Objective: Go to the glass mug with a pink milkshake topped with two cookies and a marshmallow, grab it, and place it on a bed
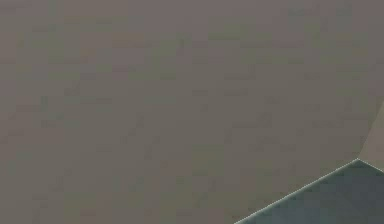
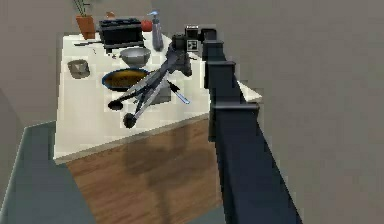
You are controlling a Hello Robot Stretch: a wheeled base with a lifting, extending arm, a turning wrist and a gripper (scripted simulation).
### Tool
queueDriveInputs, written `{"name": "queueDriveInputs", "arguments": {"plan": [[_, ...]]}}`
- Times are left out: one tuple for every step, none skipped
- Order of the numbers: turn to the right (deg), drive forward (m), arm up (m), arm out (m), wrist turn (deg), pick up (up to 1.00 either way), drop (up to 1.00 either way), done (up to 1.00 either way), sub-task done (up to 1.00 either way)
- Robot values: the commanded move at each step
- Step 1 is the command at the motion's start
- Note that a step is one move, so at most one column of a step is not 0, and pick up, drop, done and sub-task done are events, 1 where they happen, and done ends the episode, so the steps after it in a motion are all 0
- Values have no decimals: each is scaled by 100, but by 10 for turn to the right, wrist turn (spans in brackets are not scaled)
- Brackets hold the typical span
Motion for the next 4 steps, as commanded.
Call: {"name": "queueDriveInputs", "arguments": {"plan": [[0, 0, 0, -48, 0, 0, 0, 0, 0], [450, 0, 0, 0, 0, 0, 0, 0, 0], [90, 0, 0, 0, 0, 0, 0, 0, 0], [30, 0, 0, 0, 0, 0, 0, 0, 0]]}}
